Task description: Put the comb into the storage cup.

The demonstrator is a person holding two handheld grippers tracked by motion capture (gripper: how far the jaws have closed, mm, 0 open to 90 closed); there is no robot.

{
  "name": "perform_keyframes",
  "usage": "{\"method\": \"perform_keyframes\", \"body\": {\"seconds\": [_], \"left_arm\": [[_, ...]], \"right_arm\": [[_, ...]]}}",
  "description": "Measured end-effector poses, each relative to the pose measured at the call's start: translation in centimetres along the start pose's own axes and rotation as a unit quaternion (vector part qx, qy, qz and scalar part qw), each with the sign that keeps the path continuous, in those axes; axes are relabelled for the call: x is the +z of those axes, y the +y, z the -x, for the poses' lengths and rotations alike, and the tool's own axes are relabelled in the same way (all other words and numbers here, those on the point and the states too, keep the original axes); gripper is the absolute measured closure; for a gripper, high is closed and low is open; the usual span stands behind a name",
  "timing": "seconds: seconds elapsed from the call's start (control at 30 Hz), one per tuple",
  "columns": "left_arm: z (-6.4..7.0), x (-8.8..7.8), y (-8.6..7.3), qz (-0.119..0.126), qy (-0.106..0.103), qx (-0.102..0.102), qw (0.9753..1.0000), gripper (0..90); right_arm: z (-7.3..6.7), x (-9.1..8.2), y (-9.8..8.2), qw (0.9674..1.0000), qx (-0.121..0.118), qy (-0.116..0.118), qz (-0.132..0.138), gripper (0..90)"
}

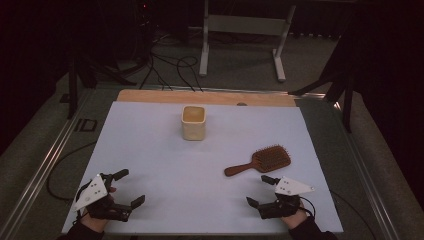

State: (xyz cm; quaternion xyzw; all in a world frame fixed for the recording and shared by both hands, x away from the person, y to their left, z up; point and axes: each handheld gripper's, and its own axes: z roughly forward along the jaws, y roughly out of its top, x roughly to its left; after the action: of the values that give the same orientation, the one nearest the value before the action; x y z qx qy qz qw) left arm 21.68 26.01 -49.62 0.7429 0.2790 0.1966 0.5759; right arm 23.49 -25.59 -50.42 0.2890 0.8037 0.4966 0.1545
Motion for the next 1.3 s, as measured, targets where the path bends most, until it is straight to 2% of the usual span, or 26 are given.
{"method": "perform_keyframes", "body": {"seconds": [0.23,0.53,0.67,0.87,1.13,1.3], "left_arm": [[-0.1,0.2,0.0,-0.003,0.002,-0.002,1.0000,0.2],[0.1,0.1,0.1,-0.002,-0.001,0.004,1.0000,0.1],[0.2,-0.1,0.1,0.001,-0.002,0.004,1.0000,0.2],[0.2,-0.1,0.2,0.001,-0.005,0.005,1.0000,0.2],[0.2,0.0,0.2,0.001,-0.009,0.005,0.9999,0.1],[0.2,0.0,0.2,0.000,-0.008,0.005,1.0000,0.1]], "right_arm": [[-0.1,0.0,0.0,1.0000,-0.005,0.001,-0.003,9.0],[-0.1,0.1,0.1,0.9998,-0.008,0.014,-0.009,9.0],[-0.6,-0.1,0.5,0.9997,-0.016,0.012,-0.010,9.0],[-0.8,-0.4,1.0,0.9996,-0.011,0.021,-0.013,9.0],[-1.2,-0.8,1.9,0.9998,-0.012,0.014,-0.012,9.1],[-1.6,-1.1,2.8,0.9995,-0.017,0.021,-0.014,9.1]]}}
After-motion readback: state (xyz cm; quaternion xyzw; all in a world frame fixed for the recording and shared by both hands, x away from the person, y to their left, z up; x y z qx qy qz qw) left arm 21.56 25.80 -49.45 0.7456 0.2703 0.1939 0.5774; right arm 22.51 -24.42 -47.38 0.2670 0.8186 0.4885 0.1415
